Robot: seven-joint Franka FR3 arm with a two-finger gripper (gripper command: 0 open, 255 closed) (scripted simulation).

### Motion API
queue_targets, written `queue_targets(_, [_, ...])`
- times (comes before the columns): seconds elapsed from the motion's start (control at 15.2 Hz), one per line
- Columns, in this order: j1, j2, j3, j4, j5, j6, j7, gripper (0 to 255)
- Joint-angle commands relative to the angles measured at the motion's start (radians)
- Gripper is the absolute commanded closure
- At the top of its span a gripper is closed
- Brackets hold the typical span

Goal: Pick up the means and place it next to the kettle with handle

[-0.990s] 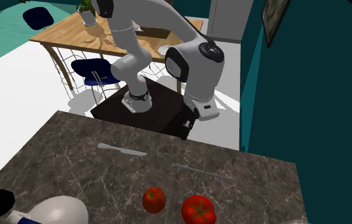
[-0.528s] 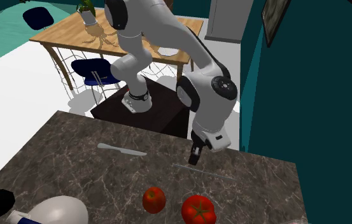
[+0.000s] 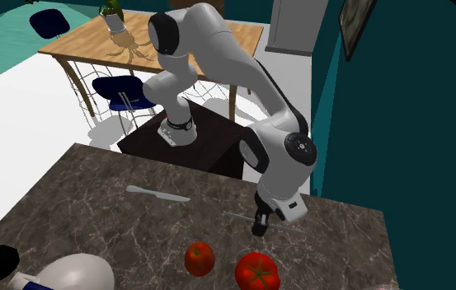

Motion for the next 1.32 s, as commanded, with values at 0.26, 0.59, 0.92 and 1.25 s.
queue_targets(0.26, [-0.004, 0.026, 0.002, -0.026, 0.005, 0.052, -0.002, 0])
queue_targets(0.59, [-0.004, 0.026, 0.002, -0.026, 0.005, 0.052, -0.002, 0])
queue_targets(0.92, [-0.004, 0.026, 0.002, -0.026, 0.005, 0.052, -0.002, 255])
queue_targets(1.25, [-0.004, 0.026, 0.002, -0.026, 0.005, 0.051, -0.002, 255])
